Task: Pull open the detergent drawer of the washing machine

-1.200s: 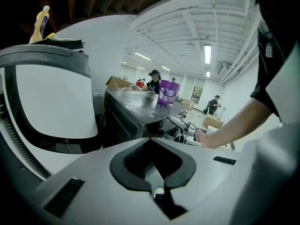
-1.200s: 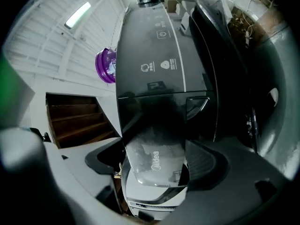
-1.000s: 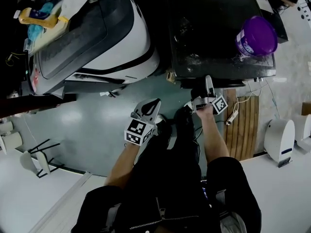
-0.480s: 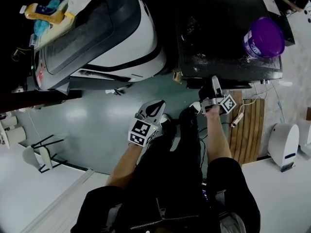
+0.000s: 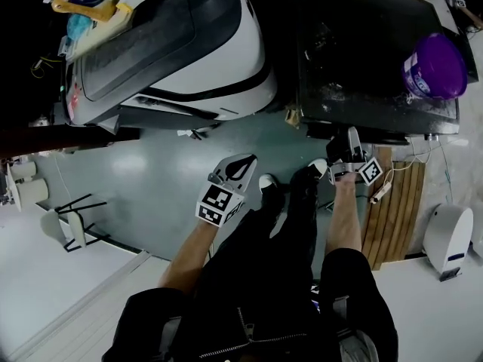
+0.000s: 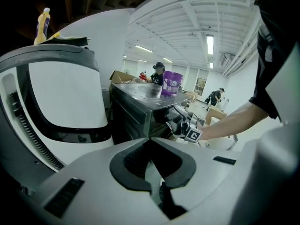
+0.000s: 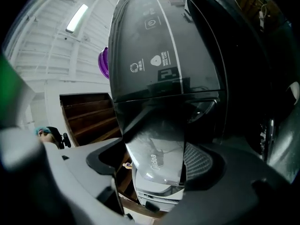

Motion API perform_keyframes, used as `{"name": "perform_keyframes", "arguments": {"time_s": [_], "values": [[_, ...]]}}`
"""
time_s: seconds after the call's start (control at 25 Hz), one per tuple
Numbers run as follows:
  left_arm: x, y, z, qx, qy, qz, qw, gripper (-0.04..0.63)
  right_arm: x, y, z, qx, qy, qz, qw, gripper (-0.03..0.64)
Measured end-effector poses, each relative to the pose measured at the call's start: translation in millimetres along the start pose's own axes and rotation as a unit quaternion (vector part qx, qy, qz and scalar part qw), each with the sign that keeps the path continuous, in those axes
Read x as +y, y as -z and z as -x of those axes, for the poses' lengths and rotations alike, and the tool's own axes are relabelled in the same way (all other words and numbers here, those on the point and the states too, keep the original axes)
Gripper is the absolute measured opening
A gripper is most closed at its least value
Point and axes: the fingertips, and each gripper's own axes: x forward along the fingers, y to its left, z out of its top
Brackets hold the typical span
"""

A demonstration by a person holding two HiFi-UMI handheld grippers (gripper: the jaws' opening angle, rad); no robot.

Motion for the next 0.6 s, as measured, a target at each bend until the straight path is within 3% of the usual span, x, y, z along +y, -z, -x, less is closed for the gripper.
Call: {"name": "perform_keyframes", "arguments": {"time_s": [0.16, 0.6], "values": [[4.6, 0.4, -0.3, 0.000, 0.000, -0.001, 1.0000, 0.021, 6.8, 9.2, 10.6, 0.017, -0.013, 0.003, 1.000, 0.352], [-16.5, -19.8, -13.4, -0.026, 0.033, -0.009, 0.9991, 0.021, 6.2, 16.0, 24.2, -0.025, 0.014, -0.010, 1.000, 0.353]]}}
